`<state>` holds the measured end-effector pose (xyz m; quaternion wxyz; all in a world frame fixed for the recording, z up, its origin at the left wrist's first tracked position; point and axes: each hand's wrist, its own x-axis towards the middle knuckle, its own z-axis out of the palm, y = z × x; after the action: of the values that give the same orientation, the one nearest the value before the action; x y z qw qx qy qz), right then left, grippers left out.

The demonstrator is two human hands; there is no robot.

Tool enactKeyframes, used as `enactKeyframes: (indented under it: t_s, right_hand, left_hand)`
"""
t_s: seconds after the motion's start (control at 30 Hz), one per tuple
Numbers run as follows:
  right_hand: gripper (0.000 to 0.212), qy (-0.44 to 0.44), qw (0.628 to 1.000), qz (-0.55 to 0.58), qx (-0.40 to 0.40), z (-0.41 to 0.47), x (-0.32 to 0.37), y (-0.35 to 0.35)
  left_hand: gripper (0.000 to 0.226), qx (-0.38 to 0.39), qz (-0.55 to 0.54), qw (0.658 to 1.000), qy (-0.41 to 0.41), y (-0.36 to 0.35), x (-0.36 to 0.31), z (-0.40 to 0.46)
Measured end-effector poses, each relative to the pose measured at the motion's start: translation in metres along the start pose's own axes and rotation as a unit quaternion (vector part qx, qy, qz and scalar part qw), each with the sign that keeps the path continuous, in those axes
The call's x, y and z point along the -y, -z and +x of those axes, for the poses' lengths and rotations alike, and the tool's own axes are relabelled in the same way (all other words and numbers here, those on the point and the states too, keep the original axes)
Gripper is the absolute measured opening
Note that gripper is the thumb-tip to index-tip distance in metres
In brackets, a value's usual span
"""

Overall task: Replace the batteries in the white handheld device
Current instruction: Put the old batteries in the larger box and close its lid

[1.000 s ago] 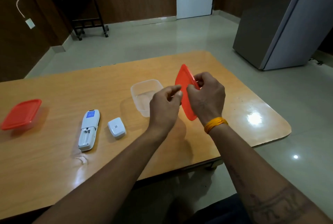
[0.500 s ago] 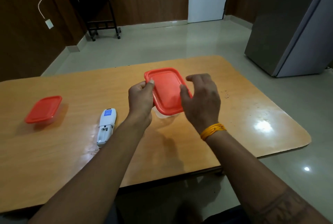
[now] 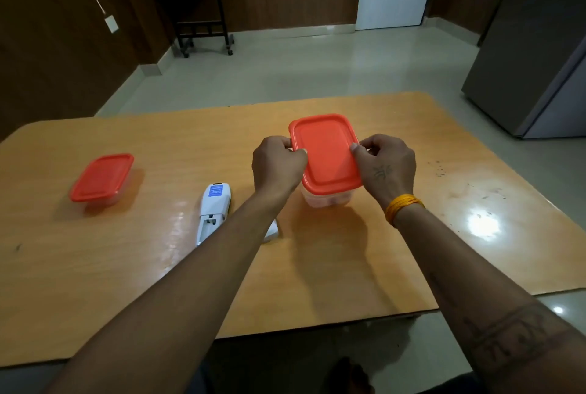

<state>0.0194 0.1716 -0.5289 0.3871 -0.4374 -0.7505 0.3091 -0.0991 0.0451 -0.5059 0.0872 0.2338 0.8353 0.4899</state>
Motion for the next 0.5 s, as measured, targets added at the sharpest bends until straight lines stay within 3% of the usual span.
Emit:
enactKeyframes:
  t_s: [0.13,0.37,0.5]
  right_hand:
    - [0.026,0.002,0.999,-0.032,0.022,0.001,-0.001,-0.010]
    - [0.029,-0.021,0.997,-0.065,0.047,0.002,-0.010,-0.016]
    - [0.028,-0.036,0.996,-0.050,0.064,0.000,-0.013,-0.015]
  left_hand:
    - [0.014,-0.009,0.061,0.998,0.010,0.000,0.014,0.010]
    - [0.042,0.015,0.003,0.998,0.057,-0.010,0.032,0.017]
    - [0.033,0.010,0.029,0.999,0.039,-0.011,0.029,0.013]
